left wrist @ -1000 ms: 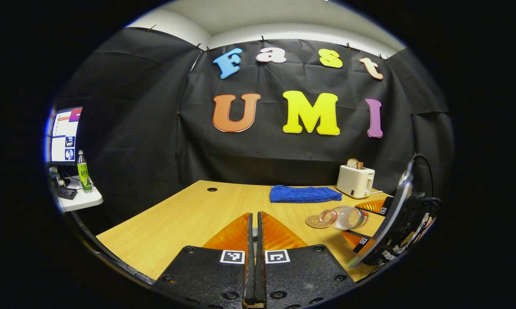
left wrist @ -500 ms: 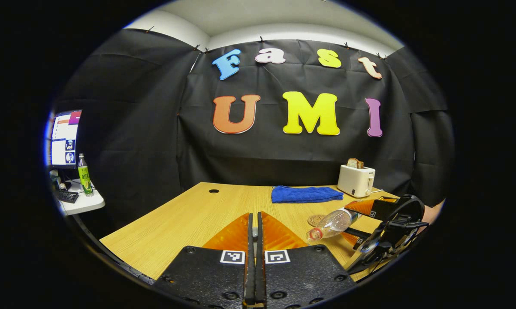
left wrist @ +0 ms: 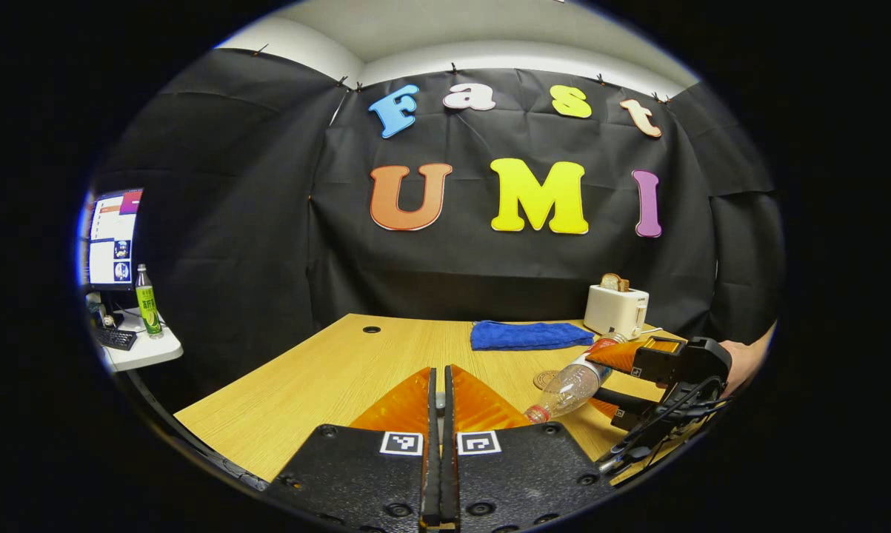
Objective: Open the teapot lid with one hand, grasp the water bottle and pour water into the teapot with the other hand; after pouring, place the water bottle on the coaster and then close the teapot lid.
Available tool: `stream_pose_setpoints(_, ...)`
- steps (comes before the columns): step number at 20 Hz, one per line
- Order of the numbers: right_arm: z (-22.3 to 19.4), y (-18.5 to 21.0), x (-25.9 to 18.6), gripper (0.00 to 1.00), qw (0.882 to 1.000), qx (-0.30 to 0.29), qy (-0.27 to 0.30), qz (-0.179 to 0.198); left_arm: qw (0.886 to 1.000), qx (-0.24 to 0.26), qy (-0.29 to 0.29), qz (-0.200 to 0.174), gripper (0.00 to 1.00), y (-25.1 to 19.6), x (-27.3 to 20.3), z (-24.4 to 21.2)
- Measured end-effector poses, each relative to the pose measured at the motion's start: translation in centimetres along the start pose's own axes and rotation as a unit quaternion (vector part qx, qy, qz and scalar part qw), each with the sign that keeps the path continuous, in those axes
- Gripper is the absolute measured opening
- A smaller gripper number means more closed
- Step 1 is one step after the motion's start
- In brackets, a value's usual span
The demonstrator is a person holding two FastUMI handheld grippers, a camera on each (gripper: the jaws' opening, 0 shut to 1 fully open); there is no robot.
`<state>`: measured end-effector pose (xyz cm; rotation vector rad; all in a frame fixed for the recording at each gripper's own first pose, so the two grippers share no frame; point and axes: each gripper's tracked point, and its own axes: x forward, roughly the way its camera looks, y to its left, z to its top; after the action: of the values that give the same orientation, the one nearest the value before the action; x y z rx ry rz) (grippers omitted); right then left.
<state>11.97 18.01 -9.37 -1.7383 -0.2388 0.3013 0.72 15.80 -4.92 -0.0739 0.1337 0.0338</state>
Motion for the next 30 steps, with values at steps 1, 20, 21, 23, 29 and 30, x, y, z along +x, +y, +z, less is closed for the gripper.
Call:
stream_pose_setpoints(1,0.0,-0.1,-0.1,0.72,1.0,-0.005,-0.001,-0.002,1.0,0.0,0.0,0.001,0.03,0.1,0.0,0.0)
stream_pose_setpoints(20,0.5,-2.9,-0.8,0.72,0.996,-0.084,-0.009,-0.035,1.0,-0.002,-0.001,0.001,0.03,0.4,-0.2,0.3)
stream_pose_setpoints(21,0.5,-2.9,-0.5,0.72,0.996,-0.087,-0.009,-0.037,1.0,-0.003,-0.002,0.001,0.03,0.4,-0.2,0.4)
stream_pose_setpoints(23,0.5,-3.1,-0.3,0.72,0.995,-0.092,-0.009,-0.038,1.0,-0.002,-0.003,0.001,0.03,0.4,-0.3,0.4)
stream_pose_setpoints(29,0.7,-3.6,-0.6,0.72,0.992,-0.116,-0.012,-0.045,1.0,-0.001,-0.003,-0.001,0.03,0.4,-0.3,0.5)
stream_pose_setpoints(30,0.8,-3.7,-0.6,0.72,0.992,-0.12,-0.013,-0.046,1.0,-0.001,-0.003,-0.001,0.03,0.4,-0.4,0.5)
